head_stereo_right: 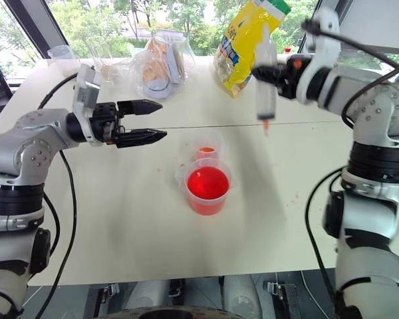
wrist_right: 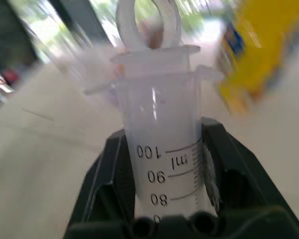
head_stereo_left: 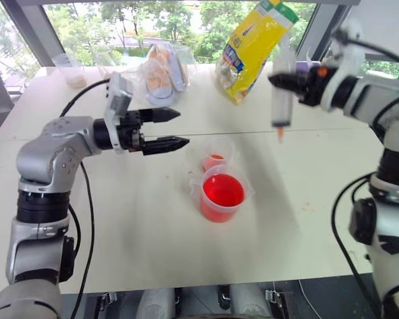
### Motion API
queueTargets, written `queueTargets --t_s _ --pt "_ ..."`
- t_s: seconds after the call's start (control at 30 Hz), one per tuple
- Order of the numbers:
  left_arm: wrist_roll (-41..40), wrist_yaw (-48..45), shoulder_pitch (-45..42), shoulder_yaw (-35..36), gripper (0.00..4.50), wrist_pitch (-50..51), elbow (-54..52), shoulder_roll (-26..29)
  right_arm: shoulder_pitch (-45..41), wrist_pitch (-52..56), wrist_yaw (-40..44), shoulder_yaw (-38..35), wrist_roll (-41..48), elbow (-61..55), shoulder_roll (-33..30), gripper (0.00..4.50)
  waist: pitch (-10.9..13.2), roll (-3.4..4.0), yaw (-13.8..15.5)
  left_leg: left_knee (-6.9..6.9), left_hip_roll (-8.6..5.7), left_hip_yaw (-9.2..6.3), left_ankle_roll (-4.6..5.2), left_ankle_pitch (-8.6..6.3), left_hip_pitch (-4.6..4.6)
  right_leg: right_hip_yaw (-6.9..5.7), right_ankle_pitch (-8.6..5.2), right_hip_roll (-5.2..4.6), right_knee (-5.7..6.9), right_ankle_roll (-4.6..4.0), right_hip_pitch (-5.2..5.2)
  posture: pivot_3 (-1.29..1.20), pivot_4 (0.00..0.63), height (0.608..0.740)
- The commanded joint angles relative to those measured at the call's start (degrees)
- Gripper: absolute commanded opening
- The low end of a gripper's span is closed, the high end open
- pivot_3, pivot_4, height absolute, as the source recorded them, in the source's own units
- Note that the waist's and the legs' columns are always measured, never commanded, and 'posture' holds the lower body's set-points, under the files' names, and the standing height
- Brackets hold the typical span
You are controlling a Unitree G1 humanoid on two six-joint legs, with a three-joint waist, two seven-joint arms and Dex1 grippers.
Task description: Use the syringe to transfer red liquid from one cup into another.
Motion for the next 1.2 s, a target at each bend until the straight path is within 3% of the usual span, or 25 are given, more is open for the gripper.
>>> queueTargets --t_s 0.03,0.37,0.57,0.83,1.03,1.2 --pt "-0.69 0.47 0.67 0.02 4.47 -0.58 -3.40 1.03 2.34 6.07 0.59 1.58 -0.55 -0.18 -1.88 1.40 0.00 0.00 -0.14 0.00 0.00 0.00 0.00 0.00 0.00 0.00 0.00 0.01 0.01 0.00 -0.01 0.00 0.150 0.740" --pt "-1.87 2.18 3.15 -0.72 4.47 1.12 -6.82 1.51 11.06 2.03 0.21 5.28 -7.58 9.19 0.87 1.40 0.00 0.00 -0.14 0.01 0.05 0.03 0.00 0.00 0.02 0.00 0.01 0.14 0.02 0.02 -0.02 0.00 0.150 0.740" --pt "-3.42 3.73 5.32 -0.44 4.50 2.96 -10.03 2.15 11.28 0.90 1.70 5.35 -8.60 10.17 1.97 4.40 0.00 0.00 -0.12 0.00 0.05 0.02 0.00 0.00 0.02 0.00 0.01 0.16 0.03 0.02 -0.03 0.00 0.150 0.740" --pt "-6.24 4.66 6.60 0.80 4.50 5.38 -12.32 4.23 13.02 -0.03 10.90 5.53 -4.60 -4.07 -5.95 4.46 0.01 0.02 -0.04 0.00 0.05 -0.01 0.00 0.00 0.01 0.00 0.00 0.16 0.01 0.03 -0.03 0.00 0.150 0.740" --pt "-7.97 4.44 8.97 2.30 4.50 6.15 -13.94 8.15 19.28 -3.03 25.37 -3.22 5.90 -21.58 -17.19 4.46 0.03 0.00 0.01 -0.02 0.07 -0.04 0.01 -0.01 0.01 -0.02 -0.02 0.17 -0.03 0.05 -0.03 0.00 0.150 0.740" --pt "-8.98 4.39 10.03 3.43 4.50 6.30 -14.14 10.44 26.54 -2.52 31.24 -11.78 12.85 -29.52 -22.62 4.46 0.04 -0.03 0.11 0.00 0.07 -0.02 0.00 -0.01 0.04 -0.02 -0.03 0.15 -0.06 0.03 0.01 0.00 0.150 0.740"
